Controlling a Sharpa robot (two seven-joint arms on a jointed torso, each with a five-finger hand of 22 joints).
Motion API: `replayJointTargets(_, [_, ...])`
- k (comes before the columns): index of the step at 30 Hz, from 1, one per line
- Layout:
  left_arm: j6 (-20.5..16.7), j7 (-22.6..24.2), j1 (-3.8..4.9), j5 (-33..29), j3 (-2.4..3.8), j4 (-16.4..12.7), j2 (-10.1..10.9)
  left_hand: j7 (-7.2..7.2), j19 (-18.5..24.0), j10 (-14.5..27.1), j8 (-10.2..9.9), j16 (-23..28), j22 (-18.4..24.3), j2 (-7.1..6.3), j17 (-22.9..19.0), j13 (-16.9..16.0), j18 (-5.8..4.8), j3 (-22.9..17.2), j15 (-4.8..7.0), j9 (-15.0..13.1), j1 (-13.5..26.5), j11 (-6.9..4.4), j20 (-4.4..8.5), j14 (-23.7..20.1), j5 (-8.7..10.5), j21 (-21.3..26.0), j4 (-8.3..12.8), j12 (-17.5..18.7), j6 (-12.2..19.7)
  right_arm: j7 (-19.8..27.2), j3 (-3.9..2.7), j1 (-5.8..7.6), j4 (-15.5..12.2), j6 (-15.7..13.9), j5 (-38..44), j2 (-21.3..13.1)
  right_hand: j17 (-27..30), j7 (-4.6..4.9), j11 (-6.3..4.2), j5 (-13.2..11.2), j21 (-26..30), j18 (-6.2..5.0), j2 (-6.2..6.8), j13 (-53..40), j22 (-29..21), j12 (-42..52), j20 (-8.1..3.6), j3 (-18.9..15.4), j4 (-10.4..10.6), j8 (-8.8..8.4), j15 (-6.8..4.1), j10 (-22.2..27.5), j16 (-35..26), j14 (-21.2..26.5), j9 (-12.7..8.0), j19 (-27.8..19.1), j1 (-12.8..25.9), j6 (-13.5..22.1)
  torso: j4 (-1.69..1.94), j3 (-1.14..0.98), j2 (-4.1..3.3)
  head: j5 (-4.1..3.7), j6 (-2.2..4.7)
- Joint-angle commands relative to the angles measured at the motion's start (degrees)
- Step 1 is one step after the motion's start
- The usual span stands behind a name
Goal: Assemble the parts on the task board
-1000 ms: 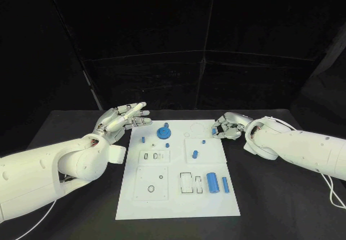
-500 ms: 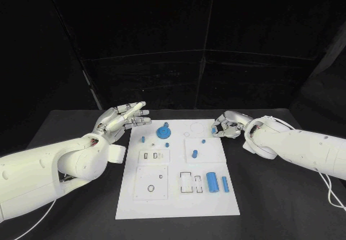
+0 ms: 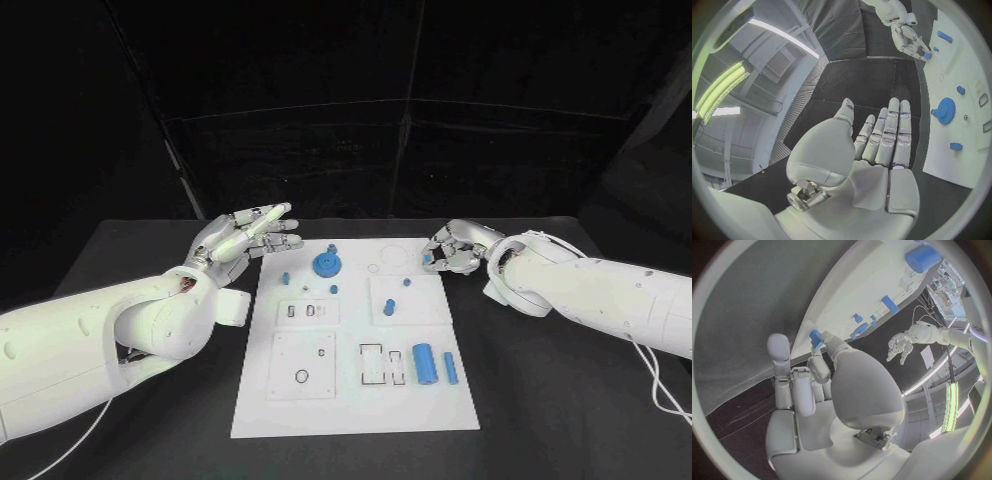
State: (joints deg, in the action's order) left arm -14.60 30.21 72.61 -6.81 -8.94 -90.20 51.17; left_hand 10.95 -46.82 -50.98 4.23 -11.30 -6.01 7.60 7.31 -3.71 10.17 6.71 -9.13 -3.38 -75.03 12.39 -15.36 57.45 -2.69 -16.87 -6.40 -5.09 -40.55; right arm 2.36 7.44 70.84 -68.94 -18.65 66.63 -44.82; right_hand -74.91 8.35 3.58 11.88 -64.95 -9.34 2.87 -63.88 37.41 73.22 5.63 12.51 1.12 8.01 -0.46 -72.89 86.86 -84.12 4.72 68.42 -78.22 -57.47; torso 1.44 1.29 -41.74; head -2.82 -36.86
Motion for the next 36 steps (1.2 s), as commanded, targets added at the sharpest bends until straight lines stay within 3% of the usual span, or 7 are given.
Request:
replayJointTargets(1, [0.8,0.1,0.05,0.3,0.04,-0.1,0.0,4.76,0.1,-0.2,-0.2,0.2,0.1,0.55,0.0,0.0,0.23,0.2,-0.24,-0.1,0.1,0.11,-0.17,0.1,-0.09,0.3,0.2,0.2,-0.3,0.0,-0.02,0.1,0.0,-0.5,-0.4,0.1,-8.5,-0.32,-0.46,-1.8,-0.3,0.69,-0.87,-0.1,0.1,0.2,-0.5,0.8,-0.1,0.62,-0.59,-0.3,0.3,-4.5,0.1,0.1,-0.2,-1.0,0.03,0.0,0.01,-0.02,-0.04])
replayJointTargets(36, [0.8,0.1,0.05,0.3,0.04,-0.1,0.1,4.76,0.1,-0.2,-0.2,0.2,0.1,0.55,0.0,0.0,0.23,0.2,-0.24,-0.1,0.1,0.11,-0.17,0.1,-0.09,0.3,0.2,0.2,-0.3,-4.0,-0.02,-0.02,0.8,1.5,2.0,1.1,-8.5,-0.55,-0.7,-2.4,-0.3,0.71,-0.66,0.0,0.0,0.0,-0.78,1.0,-0.2,0.96,-0.84,-0.2,0.3,-4.5,0.1,0.1,0.1,-1.5,-0.02,-0.03,0.0,-0.32,-0.76])
